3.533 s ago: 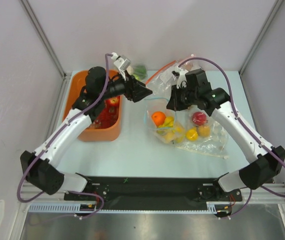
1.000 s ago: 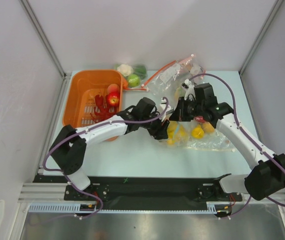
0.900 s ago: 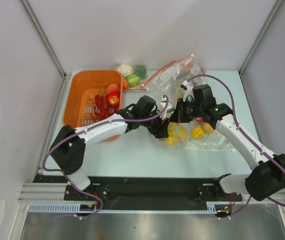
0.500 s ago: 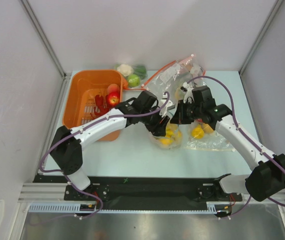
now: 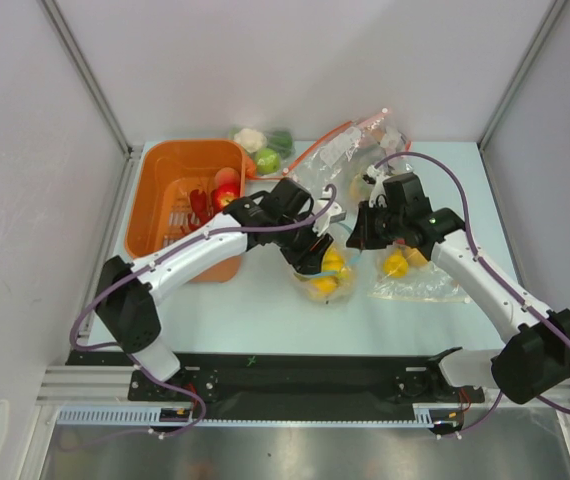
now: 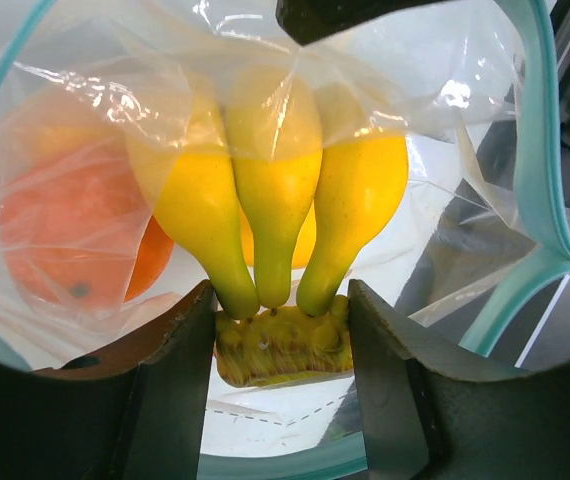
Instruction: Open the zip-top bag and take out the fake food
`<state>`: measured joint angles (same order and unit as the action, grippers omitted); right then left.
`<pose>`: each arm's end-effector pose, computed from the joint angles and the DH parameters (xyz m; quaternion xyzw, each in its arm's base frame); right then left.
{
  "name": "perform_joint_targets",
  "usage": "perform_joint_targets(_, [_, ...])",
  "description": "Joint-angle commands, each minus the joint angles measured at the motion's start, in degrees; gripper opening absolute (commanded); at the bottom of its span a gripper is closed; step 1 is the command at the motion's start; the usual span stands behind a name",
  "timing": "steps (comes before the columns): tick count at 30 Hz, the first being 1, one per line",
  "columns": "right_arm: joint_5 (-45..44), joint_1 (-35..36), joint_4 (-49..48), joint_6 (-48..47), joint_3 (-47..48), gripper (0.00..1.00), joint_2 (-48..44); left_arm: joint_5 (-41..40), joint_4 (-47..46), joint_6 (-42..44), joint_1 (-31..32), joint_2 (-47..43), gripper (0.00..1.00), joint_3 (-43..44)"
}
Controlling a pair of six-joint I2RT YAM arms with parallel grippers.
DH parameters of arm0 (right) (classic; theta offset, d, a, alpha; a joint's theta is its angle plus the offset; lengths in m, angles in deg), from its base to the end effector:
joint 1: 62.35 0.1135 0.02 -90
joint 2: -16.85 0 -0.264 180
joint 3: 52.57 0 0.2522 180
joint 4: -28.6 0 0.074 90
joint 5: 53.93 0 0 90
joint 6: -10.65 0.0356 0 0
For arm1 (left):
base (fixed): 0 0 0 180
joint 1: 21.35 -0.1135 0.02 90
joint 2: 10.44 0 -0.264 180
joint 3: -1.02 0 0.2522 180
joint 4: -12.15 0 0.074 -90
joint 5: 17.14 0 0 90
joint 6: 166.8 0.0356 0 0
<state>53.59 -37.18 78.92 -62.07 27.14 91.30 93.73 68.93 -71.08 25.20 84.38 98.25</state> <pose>0.2458 0.1273 0.3145 -0.1209 0.9071 0.2679 0.3012 0.2361 -0.2676 0.3000 0.4622 0.8162 -0.2666 0.2218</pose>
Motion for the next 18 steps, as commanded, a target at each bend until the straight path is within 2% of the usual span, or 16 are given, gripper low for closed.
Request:
perform_joint_targets(1, [-2.5,0.8,1.1,-1.7,2.8,0.00,-1.3,-0.9,1.9,0.8,-0.7,-4.4,0.00,2.8])
perform_joint_targets(12, [-5.0,2.3,1.8,-2.1,5.1,0.00,-0.1,4.5,7.9,2.9,-4.5,-6.8,0.00,7.6])
perform_joint_targets(18, [-5.4,3.3,2.1,-2.2,5.6,0.00,0.6,6.4,4.4,1.2,-6.5,-9.9,0.00,6.7])
